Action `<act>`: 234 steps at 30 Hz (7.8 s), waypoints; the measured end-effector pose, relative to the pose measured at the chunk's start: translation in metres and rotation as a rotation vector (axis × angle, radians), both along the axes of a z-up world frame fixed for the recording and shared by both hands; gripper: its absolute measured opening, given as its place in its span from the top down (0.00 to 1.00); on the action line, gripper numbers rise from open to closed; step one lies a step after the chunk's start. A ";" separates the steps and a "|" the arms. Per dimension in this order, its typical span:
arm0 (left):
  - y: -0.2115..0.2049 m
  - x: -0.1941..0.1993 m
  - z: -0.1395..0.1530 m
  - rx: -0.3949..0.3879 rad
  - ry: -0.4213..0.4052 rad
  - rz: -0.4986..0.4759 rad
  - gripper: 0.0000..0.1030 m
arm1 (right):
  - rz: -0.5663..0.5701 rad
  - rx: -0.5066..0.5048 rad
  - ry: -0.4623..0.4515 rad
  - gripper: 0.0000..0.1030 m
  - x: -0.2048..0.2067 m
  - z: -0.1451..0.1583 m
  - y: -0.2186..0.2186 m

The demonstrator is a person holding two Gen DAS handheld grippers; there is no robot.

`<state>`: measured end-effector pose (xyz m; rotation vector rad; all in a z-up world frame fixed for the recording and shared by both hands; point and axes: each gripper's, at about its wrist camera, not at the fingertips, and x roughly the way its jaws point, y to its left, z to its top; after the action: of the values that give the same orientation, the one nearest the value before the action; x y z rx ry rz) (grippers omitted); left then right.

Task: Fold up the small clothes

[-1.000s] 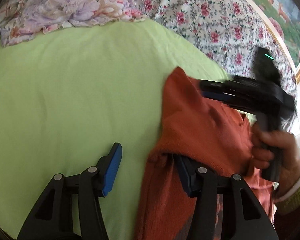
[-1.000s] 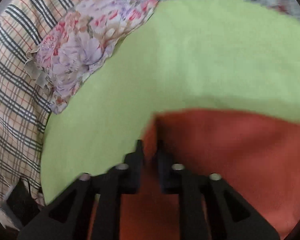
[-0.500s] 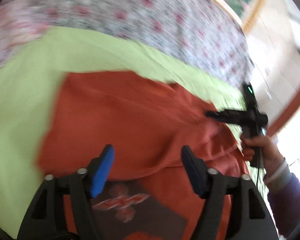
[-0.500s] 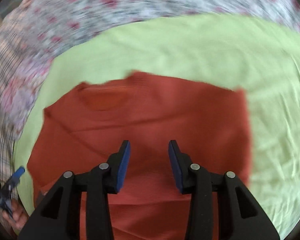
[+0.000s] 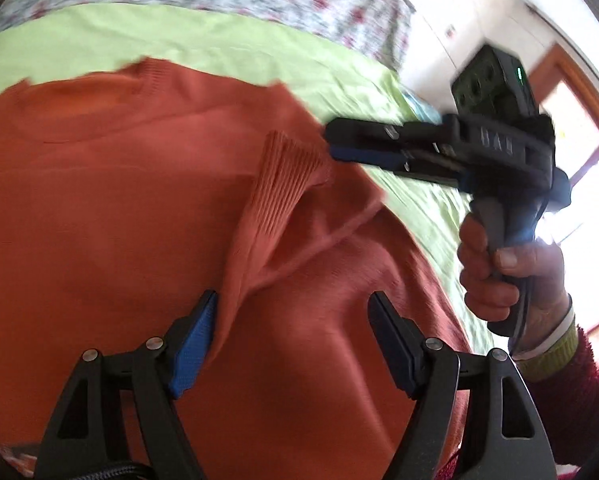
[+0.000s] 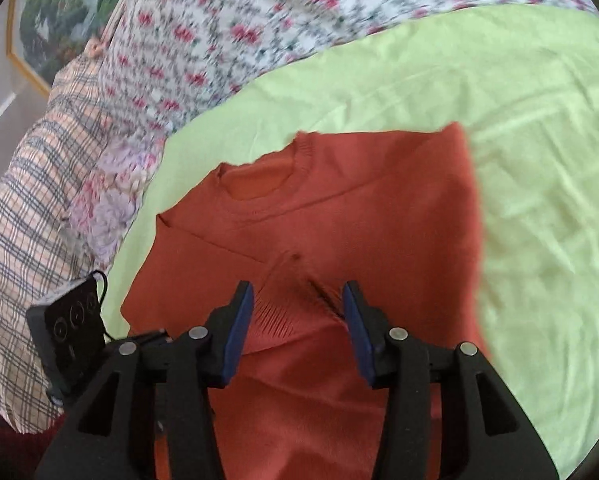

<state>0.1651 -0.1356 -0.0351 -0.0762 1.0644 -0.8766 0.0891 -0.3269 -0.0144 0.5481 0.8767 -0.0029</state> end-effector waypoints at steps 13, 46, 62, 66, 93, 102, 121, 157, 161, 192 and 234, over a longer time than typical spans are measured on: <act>0.128 -0.014 0.041 0.070 -0.148 0.315 0.25 | -0.063 -0.153 0.079 0.54 -0.020 -0.014 0.019; 0.250 0.044 0.006 0.303 -0.094 0.701 0.47 | -0.158 -0.334 0.056 0.83 -0.006 -0.017 0.022; 0.253 -0.120 0.007 0.212 -0.084 0.583 0.33 | -0.150 -0.120 -0.099 0.56 -0.137 0.019 0.041; 0.263 -0.170 -0.006 0.183 -0.031 0.576 0.31 | -0.105 -0.078 -0.116 0.55 -0.175 0.016 0.062; 0.255 -0.256 -0.046 0.032 0.068 0.335 0.94 | 0.129 0.079 0.148 0.58 -0.290 -0.061 0.120; 0.270 -0.259 -0.051 0.043 0.108 0.340 0.90 | 0.224 0.148 -0.018 0.93 -0.311 -0.018 0.119; 0.299 -0.284 0.013 -0.204 -0.105 0.456 0.96 | 0.140 0.240 -0.201 0.93 -0.321 0.010 0.094; 0.299 0.085 0.007 -0.249 -0.018 0.681 0.96 | -0.142 0.070 -0.103 0.94 0.000 0.010 -0.082; 0.293 0.110 -0.027 -0.177 0.055 0.693 0.95 | -0.168 0.016 0.021 0.93 0.022 -0.022 -0.088; 0.269 0.117 0.018 -0.145 -0.013 0.794 0.67 | -0.224 -0.235 -0.014 0.64 0.023 0.006 -0.044; 0.263 -0.056 -0.049 -0.329 0.139 0.998 0.74 | -0.113 -0.044 -0.086 0.55 -0.078 -0.030 0.076</act>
<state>0.1089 0.1276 -0.0842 -0.8765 0.8402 -0.1208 0.0107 -0.2505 -0.0448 0.5516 0.7592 -0.1007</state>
